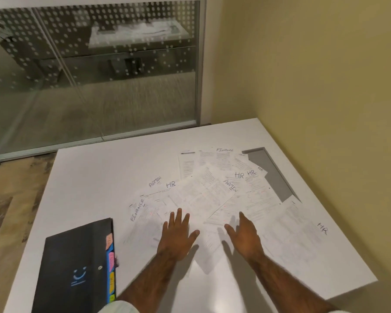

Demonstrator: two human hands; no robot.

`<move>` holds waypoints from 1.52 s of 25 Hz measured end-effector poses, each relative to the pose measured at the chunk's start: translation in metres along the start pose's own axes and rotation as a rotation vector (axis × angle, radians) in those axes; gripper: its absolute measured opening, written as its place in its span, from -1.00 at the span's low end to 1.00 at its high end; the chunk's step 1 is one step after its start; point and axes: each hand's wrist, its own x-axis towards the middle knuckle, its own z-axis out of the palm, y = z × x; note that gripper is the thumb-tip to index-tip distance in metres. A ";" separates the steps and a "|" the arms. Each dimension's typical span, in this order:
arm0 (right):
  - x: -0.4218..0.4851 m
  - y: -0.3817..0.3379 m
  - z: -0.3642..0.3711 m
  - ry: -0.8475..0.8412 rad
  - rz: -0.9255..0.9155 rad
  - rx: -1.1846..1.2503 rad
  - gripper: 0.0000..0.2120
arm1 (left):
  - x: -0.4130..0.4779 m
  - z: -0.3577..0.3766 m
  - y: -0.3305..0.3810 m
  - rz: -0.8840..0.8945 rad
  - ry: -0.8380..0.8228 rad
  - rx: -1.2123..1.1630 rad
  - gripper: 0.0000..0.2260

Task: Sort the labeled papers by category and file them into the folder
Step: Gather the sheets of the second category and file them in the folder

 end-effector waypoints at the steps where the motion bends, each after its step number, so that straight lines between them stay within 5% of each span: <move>1: 0.011 0.006 -0.007 -0.026 -0.002 0.022 -0.22 | 0.012 -0.002 0.012 -0.005 -0.054 0.004 -0.21; 4: 0.047 0.023 -0.025 -0.084 -0.003 0.082 -0.28 | 0.050 -0.002 0.045 -0.016 -0.161 -0.019 -0.36; 13: 0.130 0.029 -0.042 -0.176 0.069 0.229 -0.33 | 0.120 0.038 0.067 -0.003 -0.169 0.161 -0.34; 22: 0.200 0.007 -0.039 -0.219 0.155 0.408 -0.39 | 0.121 0.068 0.072 -0.083 -0.184 0.067 -0.27; 26: 0.227 0.008 -0.027 -0.259 0.227 0.688 -0.37 | 0.121 0.069 0.069 -0.075 -0.171 0.066 -0.28; 28: 0.224 0.002 -0.032 -0.283 0.287 0.782 -0.56 | 0.120 0.070 0.069 -0.065 -0.162 0.072 -0.27; 31: 0.210 -0.003 -0.029 -0.344 0.305 0.792 -0.81 | 0.119 0.069 0.070 -0.060 -0.151 0.061 -0.29; 35: 0.178 -0.014 0.009 -0.308 0.252 0.612 -0.55 | 0.113 0.067 0.077 0.003 -0.163 -0.002 -0.45; 38: 0.169 -0.022 0.020 -0.158 0.180 0.423 -0.56 | 0.106 0.047 0.075 -0.023 -0.024 -0.211 -0.59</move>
